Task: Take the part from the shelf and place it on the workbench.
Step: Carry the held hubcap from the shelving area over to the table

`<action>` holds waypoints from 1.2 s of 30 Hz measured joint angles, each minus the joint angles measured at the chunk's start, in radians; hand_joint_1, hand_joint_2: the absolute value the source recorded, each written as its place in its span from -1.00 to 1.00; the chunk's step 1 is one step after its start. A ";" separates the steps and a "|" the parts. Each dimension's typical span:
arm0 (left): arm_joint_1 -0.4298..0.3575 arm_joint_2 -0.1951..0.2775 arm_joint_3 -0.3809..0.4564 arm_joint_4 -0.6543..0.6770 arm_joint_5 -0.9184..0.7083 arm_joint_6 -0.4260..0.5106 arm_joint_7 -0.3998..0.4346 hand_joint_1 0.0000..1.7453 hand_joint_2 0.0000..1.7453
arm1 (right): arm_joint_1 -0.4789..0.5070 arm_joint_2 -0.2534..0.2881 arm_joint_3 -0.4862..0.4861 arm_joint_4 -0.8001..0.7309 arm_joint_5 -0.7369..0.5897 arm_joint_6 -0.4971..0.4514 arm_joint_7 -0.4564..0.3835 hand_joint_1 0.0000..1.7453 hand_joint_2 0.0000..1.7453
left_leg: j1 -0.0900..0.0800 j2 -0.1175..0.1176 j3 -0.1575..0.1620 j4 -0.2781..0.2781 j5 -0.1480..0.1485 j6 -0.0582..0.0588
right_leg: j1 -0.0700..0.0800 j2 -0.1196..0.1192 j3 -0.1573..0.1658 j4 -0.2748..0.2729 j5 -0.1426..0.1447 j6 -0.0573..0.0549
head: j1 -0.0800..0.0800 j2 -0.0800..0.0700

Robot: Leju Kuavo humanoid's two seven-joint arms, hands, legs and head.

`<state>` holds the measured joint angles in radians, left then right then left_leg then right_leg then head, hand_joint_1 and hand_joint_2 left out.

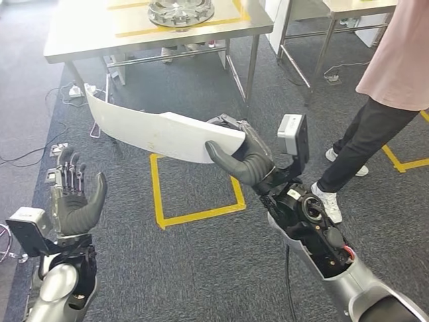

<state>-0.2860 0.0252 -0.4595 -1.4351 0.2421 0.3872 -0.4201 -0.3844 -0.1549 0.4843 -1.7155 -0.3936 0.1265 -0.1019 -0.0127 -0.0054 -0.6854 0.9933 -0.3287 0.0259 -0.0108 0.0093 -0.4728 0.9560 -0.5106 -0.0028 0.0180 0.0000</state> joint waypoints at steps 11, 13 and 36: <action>0.000 -0.001 0.000 -0.003 -0.001 0.000 0.000 -1.00 1.00 | 0.003 0.000 0.000 0.000 0.000 -0.002 0.000 1.00 1.00 | 0.004 -0.006 0.136 -0.068 -0.088 0.020 | -0.001 -0.003 -0.185 0.280 -0.091 0.038 | 0.022 0.000; 0.001 -0.001 0.000 -0.003 -0.001 0.000 0.000 -1.00 1.00 | 0.004 0.000 0.000 0.000 0.000 -0.002 0.000 1.00 1.00 | 0.006 -0.007 0.170 -0.067 -0.114 0.015 | -0.007 -0.003 -0.171 0.165 0.000 0.042 | 0.029 0.000; -0.009 -0.001 -0.004 -0.005 -0.001 -0.020 0.000 -1.00 1.00 | 0.000 -0.001 -0.005 -0.013 0.000 -0.012 0.009 1.00 1.00 | 0.013 -0.001 0.022 -0.057 -0.005 0.004 | 0.000 0.003 -0.002 0.053 -0.014 0.023 | 0.009 0.000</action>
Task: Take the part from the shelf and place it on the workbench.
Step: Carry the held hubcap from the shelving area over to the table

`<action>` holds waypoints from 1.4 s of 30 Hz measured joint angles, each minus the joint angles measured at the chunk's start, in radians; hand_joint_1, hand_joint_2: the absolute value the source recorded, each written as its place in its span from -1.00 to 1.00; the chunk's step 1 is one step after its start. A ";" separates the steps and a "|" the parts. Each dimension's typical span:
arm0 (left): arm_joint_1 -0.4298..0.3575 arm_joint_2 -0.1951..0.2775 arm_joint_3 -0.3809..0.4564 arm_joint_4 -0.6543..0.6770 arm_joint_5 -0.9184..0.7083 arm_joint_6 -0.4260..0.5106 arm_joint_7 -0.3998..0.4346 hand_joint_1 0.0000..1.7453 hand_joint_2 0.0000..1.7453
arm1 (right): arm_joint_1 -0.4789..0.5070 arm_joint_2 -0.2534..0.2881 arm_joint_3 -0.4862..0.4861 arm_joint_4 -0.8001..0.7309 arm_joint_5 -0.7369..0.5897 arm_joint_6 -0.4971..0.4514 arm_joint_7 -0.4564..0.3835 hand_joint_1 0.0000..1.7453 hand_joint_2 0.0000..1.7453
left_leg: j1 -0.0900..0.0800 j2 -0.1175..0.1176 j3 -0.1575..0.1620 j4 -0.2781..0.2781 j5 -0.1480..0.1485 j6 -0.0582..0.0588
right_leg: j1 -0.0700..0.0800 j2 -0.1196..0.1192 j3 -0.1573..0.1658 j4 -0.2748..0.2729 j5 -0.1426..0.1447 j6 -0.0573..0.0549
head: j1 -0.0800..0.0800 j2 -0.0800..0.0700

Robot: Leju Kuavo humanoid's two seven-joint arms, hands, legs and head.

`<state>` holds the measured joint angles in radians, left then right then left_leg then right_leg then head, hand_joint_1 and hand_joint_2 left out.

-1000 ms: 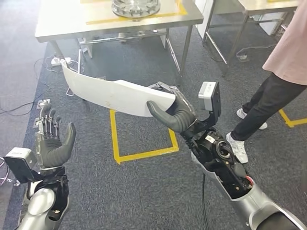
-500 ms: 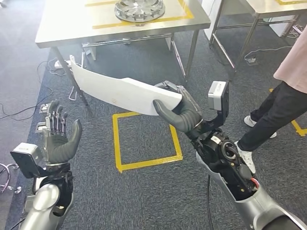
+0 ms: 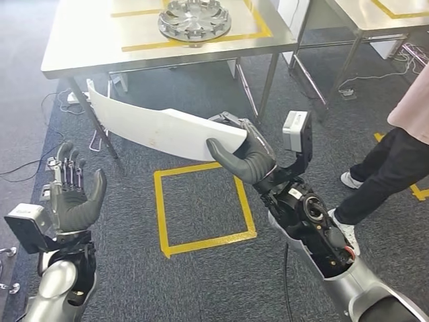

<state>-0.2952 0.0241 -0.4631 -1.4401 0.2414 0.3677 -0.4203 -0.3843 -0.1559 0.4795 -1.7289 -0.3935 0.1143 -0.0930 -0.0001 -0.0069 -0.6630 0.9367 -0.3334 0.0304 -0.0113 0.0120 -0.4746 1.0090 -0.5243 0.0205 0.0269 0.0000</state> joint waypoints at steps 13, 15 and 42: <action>0.003 -0.006 0.000 0.003 -0.002 -0.015 -0.005 -1.00 1.00 | 0.016 0.000 -0.003 -0.007 0.001 -0.015 0.002 1.00 1.00 | -0.010 -0.012 0.145 0.014 -0.131 -0.013 | 0.010 -0.004 -0.132 -0.065 0.153 -0.022 | 0.031 0.000; 0.000 -0.006 0.000 0.002 -0.003 -0.015 -0.006 -1.00 1.00 | 0.015 0.000 -0.004 -0.011 0.001 -0.016 0.001 1.00 1.00 | -0.009 -0.008 0.123 0.069 -0.129 -0.022 | 0.005 -0.004 -0.111 -0.072 0.150 -0.031 | 0.030 0.000; 0.003 -0.012 -0.003 -0.001 -0.010 -0.006 0.003 -1.00 1.00 | -0.023 0.000 -0.018 0.022 0.057 -0.008 -0.010 1.00 1.00 | -0.016 -0.009 0.163 0.005 -0.133 0.006 | 0.015 -0.005 -0.150 -0.065 0.170 -0.018 | 0.036 0.000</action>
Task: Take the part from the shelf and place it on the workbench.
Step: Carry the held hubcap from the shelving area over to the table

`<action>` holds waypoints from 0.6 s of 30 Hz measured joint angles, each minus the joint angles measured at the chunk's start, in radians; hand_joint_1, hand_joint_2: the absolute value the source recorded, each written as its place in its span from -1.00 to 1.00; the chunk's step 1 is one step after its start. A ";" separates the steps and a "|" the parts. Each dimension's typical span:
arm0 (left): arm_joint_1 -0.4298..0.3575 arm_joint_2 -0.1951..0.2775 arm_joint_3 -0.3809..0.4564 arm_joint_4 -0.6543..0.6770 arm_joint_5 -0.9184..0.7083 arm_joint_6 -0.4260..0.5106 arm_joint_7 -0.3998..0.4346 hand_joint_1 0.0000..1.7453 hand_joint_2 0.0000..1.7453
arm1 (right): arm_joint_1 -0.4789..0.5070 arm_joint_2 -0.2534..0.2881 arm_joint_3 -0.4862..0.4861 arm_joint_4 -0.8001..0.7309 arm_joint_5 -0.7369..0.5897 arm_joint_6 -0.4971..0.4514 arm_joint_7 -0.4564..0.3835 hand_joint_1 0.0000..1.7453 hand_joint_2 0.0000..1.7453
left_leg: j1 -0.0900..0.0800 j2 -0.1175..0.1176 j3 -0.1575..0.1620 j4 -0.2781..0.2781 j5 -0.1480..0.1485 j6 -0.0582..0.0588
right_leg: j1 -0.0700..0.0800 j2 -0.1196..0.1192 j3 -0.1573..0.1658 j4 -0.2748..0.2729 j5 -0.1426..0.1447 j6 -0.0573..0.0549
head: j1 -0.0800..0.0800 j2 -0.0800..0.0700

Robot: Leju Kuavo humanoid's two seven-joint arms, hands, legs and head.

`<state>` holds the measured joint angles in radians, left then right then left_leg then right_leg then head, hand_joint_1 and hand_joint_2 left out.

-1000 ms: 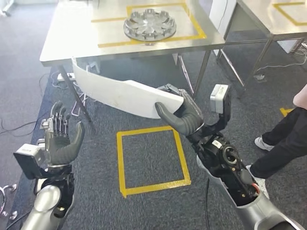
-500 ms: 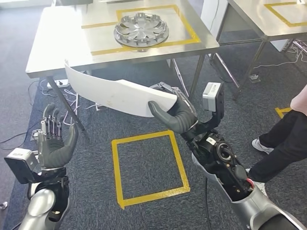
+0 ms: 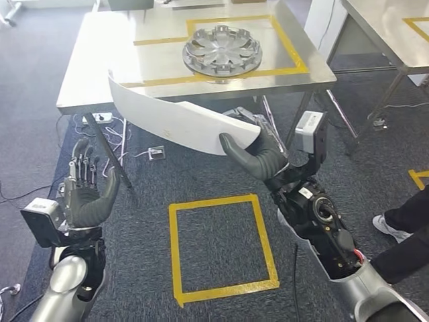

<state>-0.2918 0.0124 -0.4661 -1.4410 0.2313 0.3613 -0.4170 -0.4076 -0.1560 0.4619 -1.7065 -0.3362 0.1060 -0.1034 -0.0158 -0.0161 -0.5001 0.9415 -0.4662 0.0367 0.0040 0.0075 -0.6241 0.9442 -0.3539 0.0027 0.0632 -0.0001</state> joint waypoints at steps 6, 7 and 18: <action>-0.007 -0.002 0.000 -0.006 -0.001 -0.001 0.001 -1.00 1.00 | -0.051 0.004 0.000 0.031 0.017 0.009 -0.018 1.00 1.00 | 0.003 0.004 -0.099 0.195 -0.055 -0.033 | -0.011 -0.003 0.053 -0.016 -0.023 -0.018 | -0.016 0.000; -0.006 -0.002 0.000 -0.006 -0.001 -0.001 0.001 -1.00 1.00 | -0.056 0.006 0.000 0.038 0.018 0.009 -0.019 1.00 1.00 | 0.008 0.006 -0.151 0.262 -0.082 -0.039 | -0.012 -0.003 0.060 -0.016 -0.032 -0.018 | -0.023 0.000; -0.009 -0.001 -0.001 -0.007 -0.001 -0.005 0.007 -1.00 1.00 | -0.097 0.013 0.000 0.103 0.035 0.019 -0.036 1.00 1.00 | 0.015 0.012 -0.136 -0.003 0.113 -0.010 | -0.012 0.002 0.132 0.000 -0.117 0.024 | -0.041 0.000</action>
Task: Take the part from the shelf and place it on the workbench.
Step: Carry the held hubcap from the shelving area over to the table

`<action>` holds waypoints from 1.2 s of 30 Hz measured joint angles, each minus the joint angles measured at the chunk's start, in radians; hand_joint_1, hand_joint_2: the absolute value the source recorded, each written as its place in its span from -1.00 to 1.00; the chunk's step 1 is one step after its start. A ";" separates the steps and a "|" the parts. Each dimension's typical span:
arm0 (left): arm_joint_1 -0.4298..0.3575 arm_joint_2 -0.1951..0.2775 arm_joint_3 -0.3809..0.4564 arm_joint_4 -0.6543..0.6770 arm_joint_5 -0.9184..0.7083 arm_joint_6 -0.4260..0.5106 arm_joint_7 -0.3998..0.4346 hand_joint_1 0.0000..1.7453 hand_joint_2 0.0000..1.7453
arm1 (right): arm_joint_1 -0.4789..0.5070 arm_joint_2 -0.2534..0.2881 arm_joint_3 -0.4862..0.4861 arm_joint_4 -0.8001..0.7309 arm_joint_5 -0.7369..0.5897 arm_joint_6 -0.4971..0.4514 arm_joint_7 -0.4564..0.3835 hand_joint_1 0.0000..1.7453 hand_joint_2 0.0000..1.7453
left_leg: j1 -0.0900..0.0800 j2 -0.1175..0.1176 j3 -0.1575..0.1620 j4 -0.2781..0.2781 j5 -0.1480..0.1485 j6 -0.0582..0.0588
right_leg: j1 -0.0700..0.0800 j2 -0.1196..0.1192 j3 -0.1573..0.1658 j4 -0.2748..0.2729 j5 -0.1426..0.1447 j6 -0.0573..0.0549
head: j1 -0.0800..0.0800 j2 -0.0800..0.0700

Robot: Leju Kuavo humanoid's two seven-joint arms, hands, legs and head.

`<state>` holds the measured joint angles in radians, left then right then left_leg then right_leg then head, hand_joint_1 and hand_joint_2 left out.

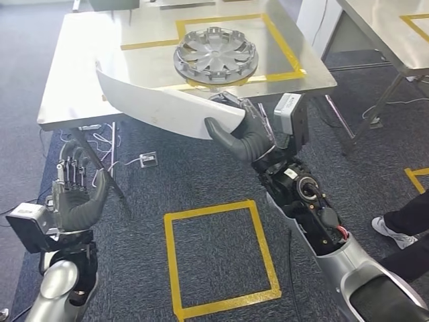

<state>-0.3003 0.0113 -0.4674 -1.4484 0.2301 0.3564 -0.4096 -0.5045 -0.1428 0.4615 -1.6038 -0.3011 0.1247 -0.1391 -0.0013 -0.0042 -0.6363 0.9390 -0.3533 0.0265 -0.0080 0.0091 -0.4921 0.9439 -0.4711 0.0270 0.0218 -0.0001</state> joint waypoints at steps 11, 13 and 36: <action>-0.009 -0.004 -0.007 0.003 -0.001 -0.001 0.003 -1.00 1.00 | -0.060 0.002 0.000 0.108 0.022 0.025 -0.032 1.00 1.00 | -0.014 -0.012 0.136 -0.002 -0.106 0.015 | 0.013 -0.003 -0.163 0.039 0.107 -0.021 | 0.042 0.000; -0.010 -0.003 -0.008 0.005 0.000 -0.001 0.003 -1.00 1.00 | -0.073 0.004 0.000 0.127 0.022 0.031 -0.040 1.00 1.00 | -0.014 -0.013 0.142 0.001 -0.119 0.006 | 0.022 -0.004 -0.152 -0.019 0.155 -0.031 | 0.038 0.000; -0.002 0.023 -0.008 0.005 -0.013 -0.001 -0.001 -1.00 1.00 | -0.206 0.051 0.007 0.414 0.077 0.050 -0.153 1.00 1.00 | 0.001 -0.004 0.036 -0.003 -0.024 0.017 | 0.001 -0.004 -0.191 0.286 -0.078 0.010 | 0.024 0.000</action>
<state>-0.3027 0.0347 -0.4749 -1.4432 0.2172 0.3557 -0.4105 -0.7102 -0.0919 0.4686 -1.1900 -0.2240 0.1743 -0.2921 -0.0004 -0.0086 -0.6007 0.9363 -0.3778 0.0435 -0.0067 0.0051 -0.6829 1.2299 -0.5493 0.0374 0.0456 0.0000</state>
